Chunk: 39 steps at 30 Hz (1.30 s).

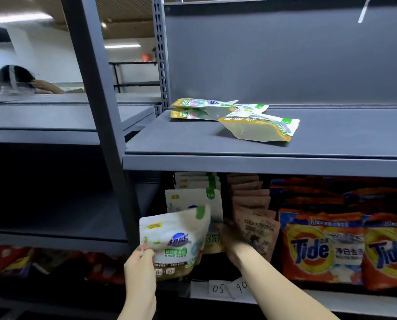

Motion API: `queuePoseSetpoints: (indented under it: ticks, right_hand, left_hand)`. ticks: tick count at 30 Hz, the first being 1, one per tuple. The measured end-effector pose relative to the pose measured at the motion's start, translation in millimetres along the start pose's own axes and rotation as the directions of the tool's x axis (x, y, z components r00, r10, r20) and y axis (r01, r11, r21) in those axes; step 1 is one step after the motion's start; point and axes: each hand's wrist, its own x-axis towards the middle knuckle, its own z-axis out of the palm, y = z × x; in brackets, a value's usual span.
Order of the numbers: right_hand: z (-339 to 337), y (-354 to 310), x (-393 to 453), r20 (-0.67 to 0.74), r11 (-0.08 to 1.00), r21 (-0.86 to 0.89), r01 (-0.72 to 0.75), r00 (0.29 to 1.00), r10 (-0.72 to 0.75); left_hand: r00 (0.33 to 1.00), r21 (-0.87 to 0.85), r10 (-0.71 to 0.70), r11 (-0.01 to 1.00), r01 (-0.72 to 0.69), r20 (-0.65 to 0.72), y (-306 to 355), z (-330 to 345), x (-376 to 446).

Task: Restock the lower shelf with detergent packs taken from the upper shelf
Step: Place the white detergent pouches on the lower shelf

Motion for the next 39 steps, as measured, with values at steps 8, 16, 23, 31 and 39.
queuePoseSetpoints:
  ticks: [8, 16, 23, 31, 39]
  right_hand:
    - [2.2, 18.3, 44.0, -0.090, 0.996, -0.081, -0.036, 0.996, 0.029]
    - [13.6, 23.7, 67.2, -0.144, 0.999, -0.001, -0.050, 0.988, 0.049]
    - [26.3, 25.9, 99.1, -0.061, 0.987, 0.103, -0.122, 0.990, 0.128]
    - [14.4, 30.0, 90.5, -0.008, 0.983, 0.075, -0.165, 0.986, 0.166]
    - [20.9, 48.4, 63.1, -0.124, 0.982, -0.160, 0.105, 0.984, -0.125]
  left_hand:
    - [0.997, 0.111, -0.056, 0.993, 0.050, 0.047, -16.3, 41.6, 20.8]
    - [0.982, 0.020, -0.180, 0.984, 0.179, 0.054, -35.7, 53.5, 53.4]
    - [0.961, 0.230, -0.273, 0.934, 0.274, -0.037, -52.2, 52.5, 82.8]
    - [0.964, 0.037, -0.259, 0.965, 0.261, -0.052, -57.7, 63.5, 83.7]
    - [0.971, 0.084, -0.241, 0.967, 0.240, -0.006, -61.9, 76.1, 107.1]
